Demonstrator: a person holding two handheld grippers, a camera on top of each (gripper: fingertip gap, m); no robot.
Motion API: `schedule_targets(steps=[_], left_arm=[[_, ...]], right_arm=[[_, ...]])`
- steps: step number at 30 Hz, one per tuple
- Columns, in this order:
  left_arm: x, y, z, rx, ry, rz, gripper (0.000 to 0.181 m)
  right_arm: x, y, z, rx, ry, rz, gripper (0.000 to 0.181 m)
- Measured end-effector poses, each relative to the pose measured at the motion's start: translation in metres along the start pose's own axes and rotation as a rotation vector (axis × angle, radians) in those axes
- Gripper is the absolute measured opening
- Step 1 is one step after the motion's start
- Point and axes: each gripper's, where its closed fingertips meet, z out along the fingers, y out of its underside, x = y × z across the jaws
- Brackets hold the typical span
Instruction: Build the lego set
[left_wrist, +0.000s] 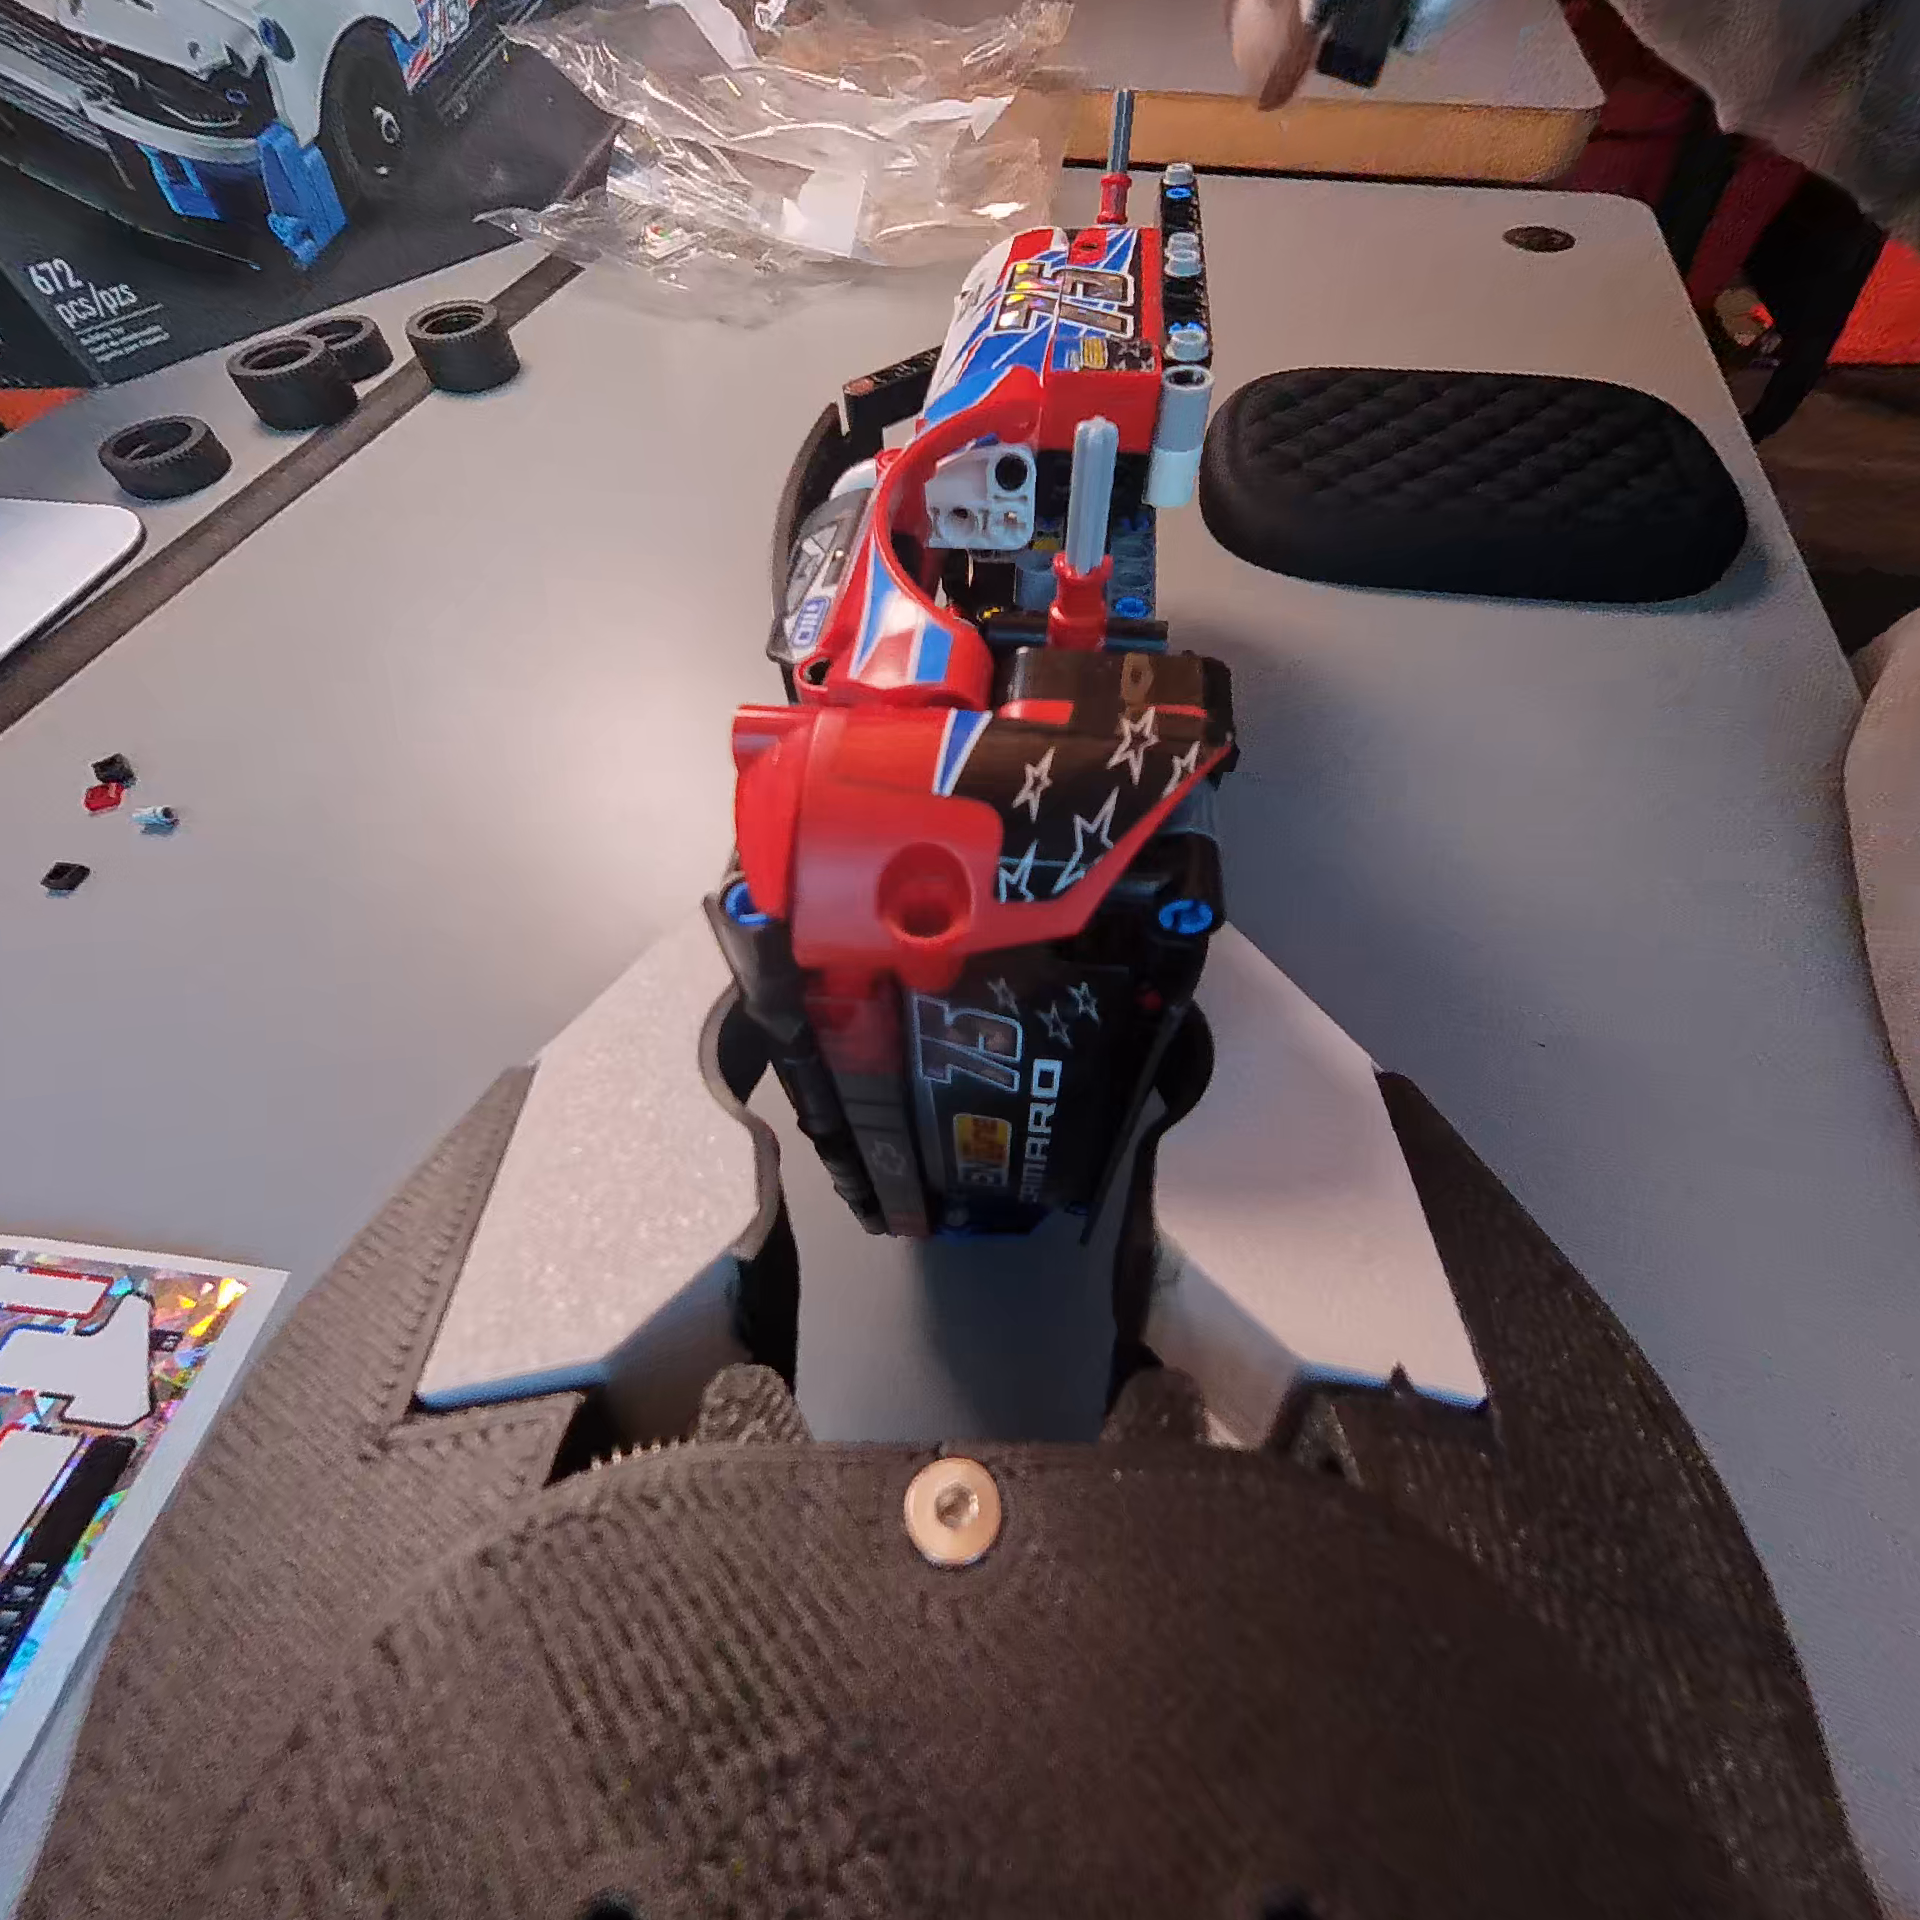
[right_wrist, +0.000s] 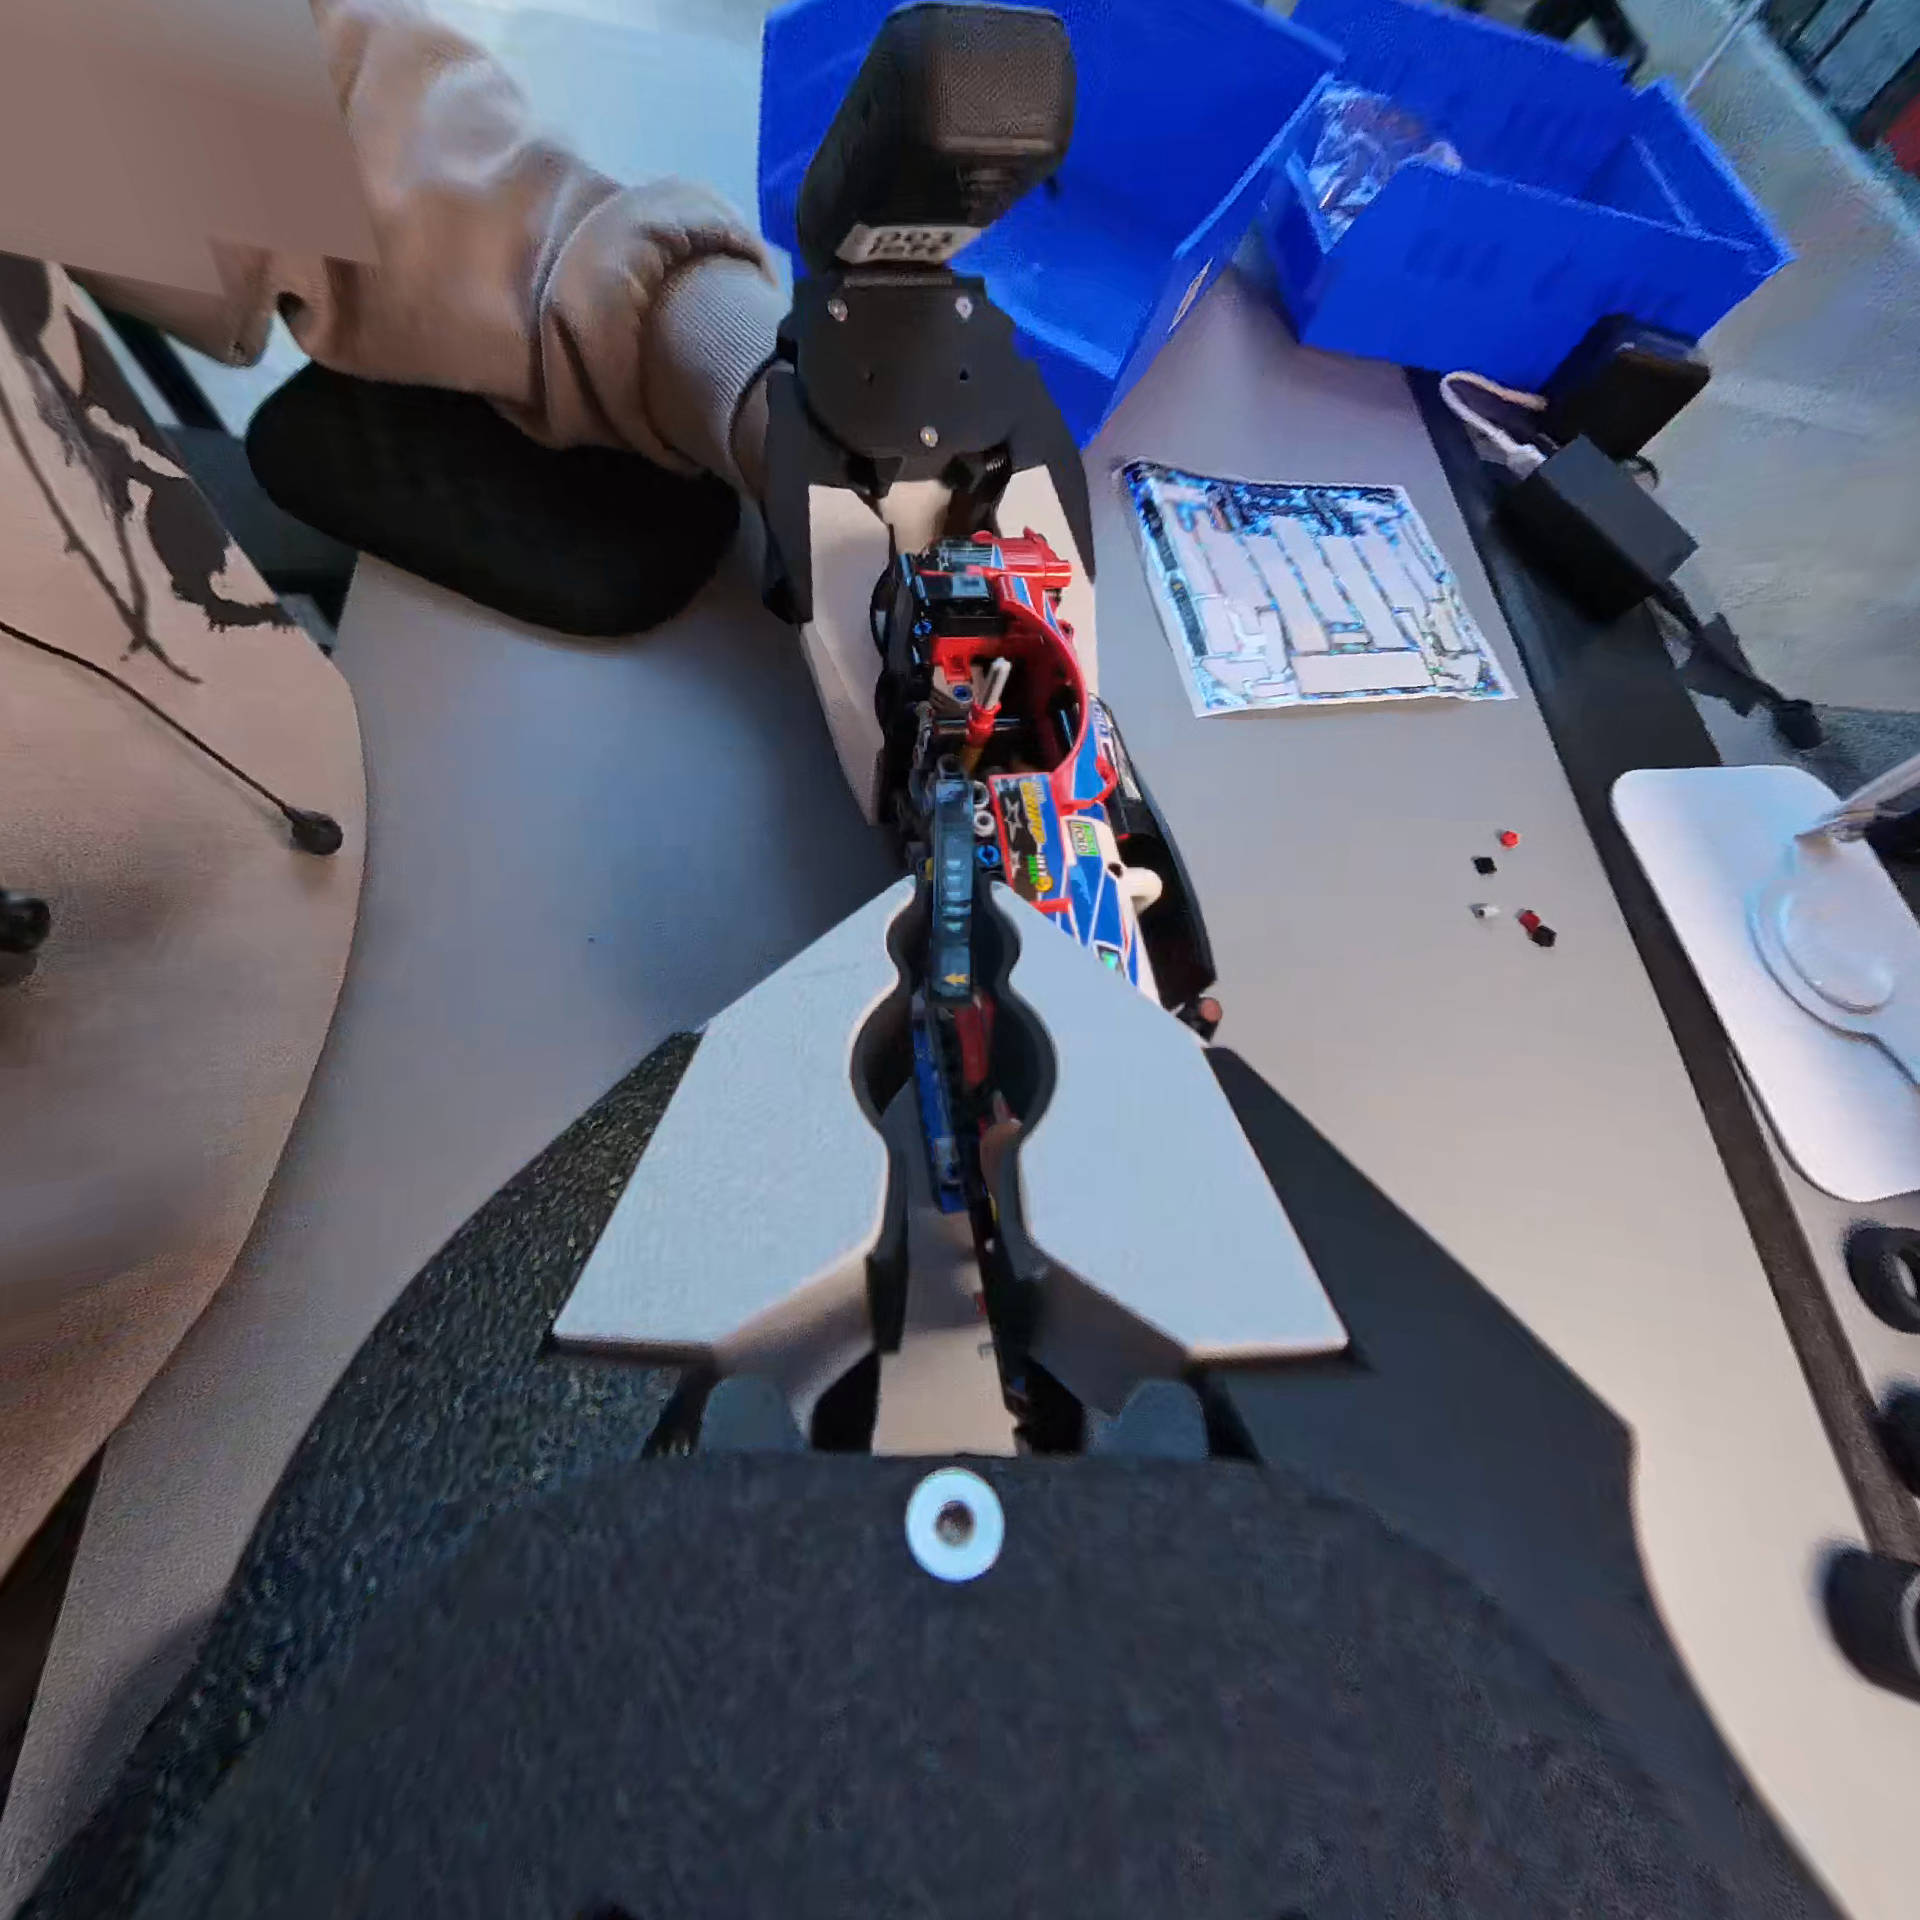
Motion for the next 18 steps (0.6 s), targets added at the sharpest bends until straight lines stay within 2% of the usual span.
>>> schedule_targets(steps=[2,7,18], left_arm=[[0.002,0.000,-0.002,0.009,-0.010,0.023,0.074],[0.004,0.001,-0.005,0.012,-0.020,0.044,0.074],[0.002,0.002,-0.008,0.030,-0.001,0.010,0.074]], right_arm=[[0.002,0.000,0.008,-0.099,-0.092,-0.002,0.004],[0.002,0.006,0.029,-0.196,-0.231,0.065,0.005],[0.002,0.009,0.037,-0.275,-0.257,0.081,0.004]])
